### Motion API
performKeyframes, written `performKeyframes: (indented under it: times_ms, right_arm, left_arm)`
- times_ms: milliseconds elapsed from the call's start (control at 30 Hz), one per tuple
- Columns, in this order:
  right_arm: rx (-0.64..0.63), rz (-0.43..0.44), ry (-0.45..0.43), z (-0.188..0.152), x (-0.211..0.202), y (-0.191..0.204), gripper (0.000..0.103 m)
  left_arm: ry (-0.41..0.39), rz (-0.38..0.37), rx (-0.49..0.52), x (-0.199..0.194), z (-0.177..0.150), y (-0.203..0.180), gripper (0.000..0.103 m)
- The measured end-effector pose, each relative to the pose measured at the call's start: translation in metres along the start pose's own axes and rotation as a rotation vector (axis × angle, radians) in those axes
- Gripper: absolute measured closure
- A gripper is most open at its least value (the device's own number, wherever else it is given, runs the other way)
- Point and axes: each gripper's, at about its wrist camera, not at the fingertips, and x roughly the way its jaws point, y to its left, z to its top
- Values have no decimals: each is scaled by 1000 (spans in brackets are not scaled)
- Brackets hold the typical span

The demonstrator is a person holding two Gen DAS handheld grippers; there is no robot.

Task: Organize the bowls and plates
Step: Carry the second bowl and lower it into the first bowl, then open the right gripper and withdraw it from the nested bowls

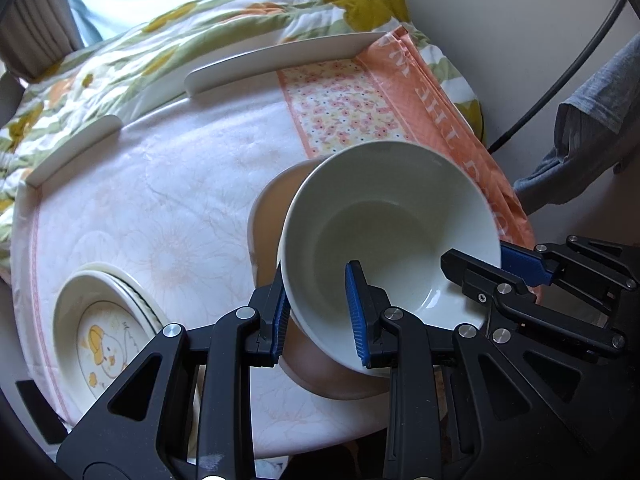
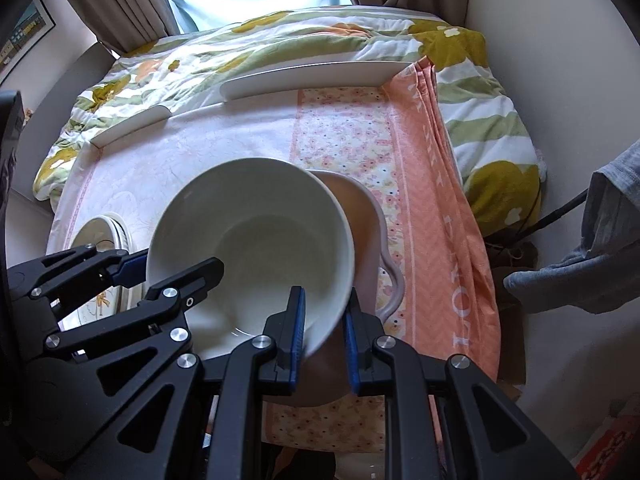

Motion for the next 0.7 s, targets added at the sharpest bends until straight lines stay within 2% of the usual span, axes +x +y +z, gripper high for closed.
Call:
performKeyframes:
  times_ms: [100, 467, 533, 700]
  right_arm:
    - [7, 3, 5, -2, 0, -1, 86]
    - [17, 27, -22, -1, -10, -2, 86]
    - [8, 39, -33, 1, -16, -3, 86]
    - [-28, 63, -117, 8, -53, -3, 86]
  left_arm:
    - [-4, 22, 6, 1, 1, 1, 79]
    - [-10, -3, -14, -5, 4, 7, 79]
    - [-32, -10, -9, -17, 7, 8, 79]
    - [-149, -6, -2, -70, 17, 21, 79]
